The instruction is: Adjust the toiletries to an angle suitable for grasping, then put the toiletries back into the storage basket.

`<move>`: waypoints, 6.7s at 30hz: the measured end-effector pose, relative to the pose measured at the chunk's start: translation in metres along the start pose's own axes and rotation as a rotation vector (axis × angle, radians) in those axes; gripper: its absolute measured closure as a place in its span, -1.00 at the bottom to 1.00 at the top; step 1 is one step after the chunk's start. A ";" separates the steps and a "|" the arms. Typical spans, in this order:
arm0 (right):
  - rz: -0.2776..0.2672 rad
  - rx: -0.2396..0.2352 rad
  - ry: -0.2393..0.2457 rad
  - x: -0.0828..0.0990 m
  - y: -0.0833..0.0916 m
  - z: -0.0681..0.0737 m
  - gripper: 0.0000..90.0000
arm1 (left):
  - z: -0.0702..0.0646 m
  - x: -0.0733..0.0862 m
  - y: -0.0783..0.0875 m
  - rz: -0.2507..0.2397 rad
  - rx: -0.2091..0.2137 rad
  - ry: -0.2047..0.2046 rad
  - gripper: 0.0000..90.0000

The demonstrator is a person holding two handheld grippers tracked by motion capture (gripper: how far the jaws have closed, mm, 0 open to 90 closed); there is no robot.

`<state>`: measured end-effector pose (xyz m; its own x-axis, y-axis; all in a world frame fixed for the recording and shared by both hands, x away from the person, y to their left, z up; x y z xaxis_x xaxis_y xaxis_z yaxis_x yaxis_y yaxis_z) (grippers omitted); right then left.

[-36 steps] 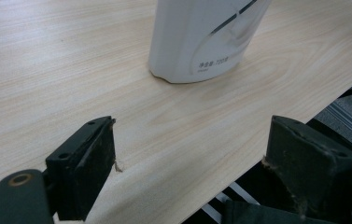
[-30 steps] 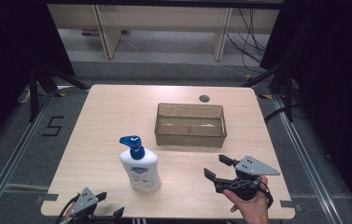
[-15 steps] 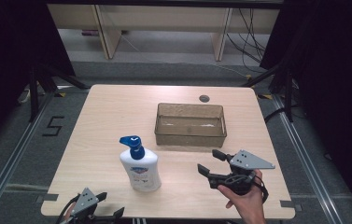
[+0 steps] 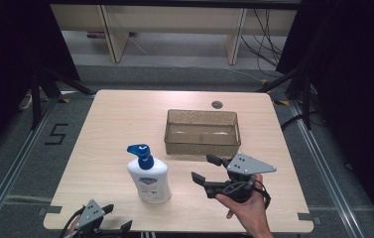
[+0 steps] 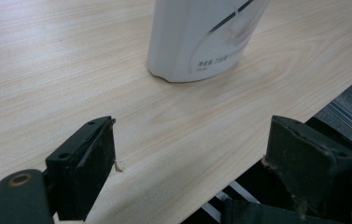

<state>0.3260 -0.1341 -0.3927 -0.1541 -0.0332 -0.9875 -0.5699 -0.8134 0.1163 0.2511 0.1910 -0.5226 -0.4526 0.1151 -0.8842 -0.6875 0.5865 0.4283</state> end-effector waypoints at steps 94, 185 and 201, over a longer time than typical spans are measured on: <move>0.004 -0.266 0.093 -0.040 -0.114 0.055 0.24 | -0.002 0.000 0.000 0.004 0.012 -0.016 -0.66; -0.138 0.130 0.006 -0.138 -0.025 -0.085 0.38 | -0.002 0.001 0.000 0.010 0.011 -0.016 -0.66; -0.151 0.225 0.003 -0.152 -0.020 -0.120 0.38 | -0.001 0.001 -0.001 0.009 0.008 -0.012 -0.66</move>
<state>0.4576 -0.1826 -0.2581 -0.0516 0.0772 -0.9957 -0.7512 -0.6600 -0.0122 0.2506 0.1898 -0.5236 -0.4517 0.1304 -0.8826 -0.6786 0.5920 0.4348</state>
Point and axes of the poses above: each handheld gripper's, and its own axes: y roughly backward along the jaws, x roughly out of its underside, z roughly to its left, the point moved 4 cm from there along -y, roughly forward along the jaws, and after that the axes turned 10 degrees about -z, right-handed, at the moved point
